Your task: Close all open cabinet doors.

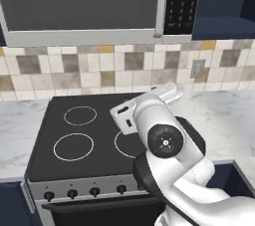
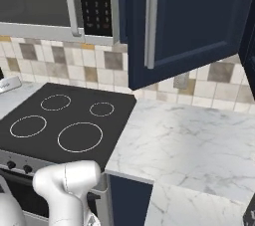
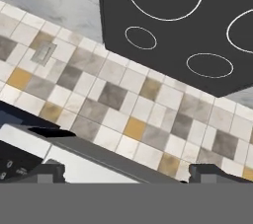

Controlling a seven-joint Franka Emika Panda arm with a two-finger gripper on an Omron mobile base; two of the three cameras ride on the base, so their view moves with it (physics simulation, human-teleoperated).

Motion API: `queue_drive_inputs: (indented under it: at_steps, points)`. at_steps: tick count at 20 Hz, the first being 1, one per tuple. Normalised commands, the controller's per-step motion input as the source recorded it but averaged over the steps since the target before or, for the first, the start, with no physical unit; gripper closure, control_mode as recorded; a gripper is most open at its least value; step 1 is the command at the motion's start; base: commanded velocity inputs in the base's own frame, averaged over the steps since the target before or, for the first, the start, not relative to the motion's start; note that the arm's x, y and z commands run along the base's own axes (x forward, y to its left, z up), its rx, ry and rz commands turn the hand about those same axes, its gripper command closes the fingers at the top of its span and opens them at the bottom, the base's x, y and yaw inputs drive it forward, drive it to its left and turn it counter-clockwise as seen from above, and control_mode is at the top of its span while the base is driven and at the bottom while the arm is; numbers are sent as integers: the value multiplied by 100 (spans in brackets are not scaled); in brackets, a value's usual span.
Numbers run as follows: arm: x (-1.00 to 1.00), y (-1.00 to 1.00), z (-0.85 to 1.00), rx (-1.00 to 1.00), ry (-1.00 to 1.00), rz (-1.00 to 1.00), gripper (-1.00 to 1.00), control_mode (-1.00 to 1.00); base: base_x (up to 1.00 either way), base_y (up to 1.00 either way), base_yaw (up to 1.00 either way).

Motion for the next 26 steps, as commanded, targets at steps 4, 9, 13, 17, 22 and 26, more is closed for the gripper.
queue_drive_inputs:
  at_steps: [4,9,13,17,22,26]
  points:
    - [0,0,0,0,0,0,-100,100,43,-34,29]
    - [0,0,0,0,0,0,-100,100,25,-21,20]
    - [0,0,0,0,0,0,-100,100,3,-3,0]
    - [0,0,0,0,0,0,-100,100,-1,0,0]
    - [-43,0,-4,0,-6,-5,-100,-100,-9,0,-1]
    - [-100,0,-7,0,-13,-13,-100,-100,0,0,0]
